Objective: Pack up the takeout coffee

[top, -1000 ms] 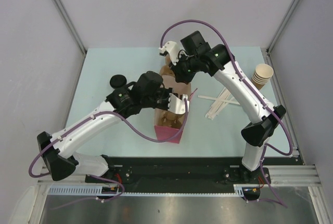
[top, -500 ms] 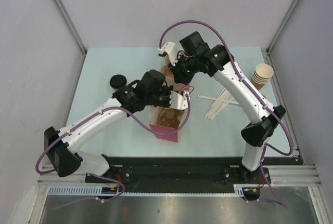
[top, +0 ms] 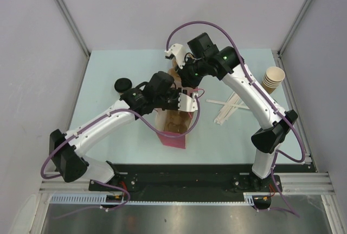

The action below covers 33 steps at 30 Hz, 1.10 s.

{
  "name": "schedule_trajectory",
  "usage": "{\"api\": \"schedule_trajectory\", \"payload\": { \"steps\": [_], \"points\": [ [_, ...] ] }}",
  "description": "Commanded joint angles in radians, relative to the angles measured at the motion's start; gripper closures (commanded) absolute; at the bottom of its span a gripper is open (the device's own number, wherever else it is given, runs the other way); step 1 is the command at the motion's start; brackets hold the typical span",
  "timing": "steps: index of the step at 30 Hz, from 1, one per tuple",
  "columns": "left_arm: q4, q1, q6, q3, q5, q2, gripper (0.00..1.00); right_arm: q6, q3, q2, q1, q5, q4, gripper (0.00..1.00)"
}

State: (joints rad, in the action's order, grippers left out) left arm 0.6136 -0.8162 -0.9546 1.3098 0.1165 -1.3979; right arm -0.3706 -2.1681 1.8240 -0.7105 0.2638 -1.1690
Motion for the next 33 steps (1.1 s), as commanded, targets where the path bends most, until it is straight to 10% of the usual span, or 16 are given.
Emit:
{"api": "schedule_trajectory", "payload": {
  "steps": [1,15,23,33],
  "points": [
    [0.014,0.008,0.028,0.088,0.026,0.023,0.59,-0.004,-0.027,-0.037,0.006,0.023,0.019,1.00],
    [0.049,0.008,0.123,0.187,0.135,0.166,0.40,-0.014,-0.012,-0.029,0.039,0.012,0.031,1.00],
    [0.023,0.026,0.177,0.163,0.256,0.318,0.09,-0.017,-0.004,-0.025,0.080,0.032,0.034,1.00],
    [0.063,0.026,0.175,0.109,0.129,0.284,0.10,-0.002,-0.027,-0.037,0.083,0.066,0.040,1.00]
  ]
}}
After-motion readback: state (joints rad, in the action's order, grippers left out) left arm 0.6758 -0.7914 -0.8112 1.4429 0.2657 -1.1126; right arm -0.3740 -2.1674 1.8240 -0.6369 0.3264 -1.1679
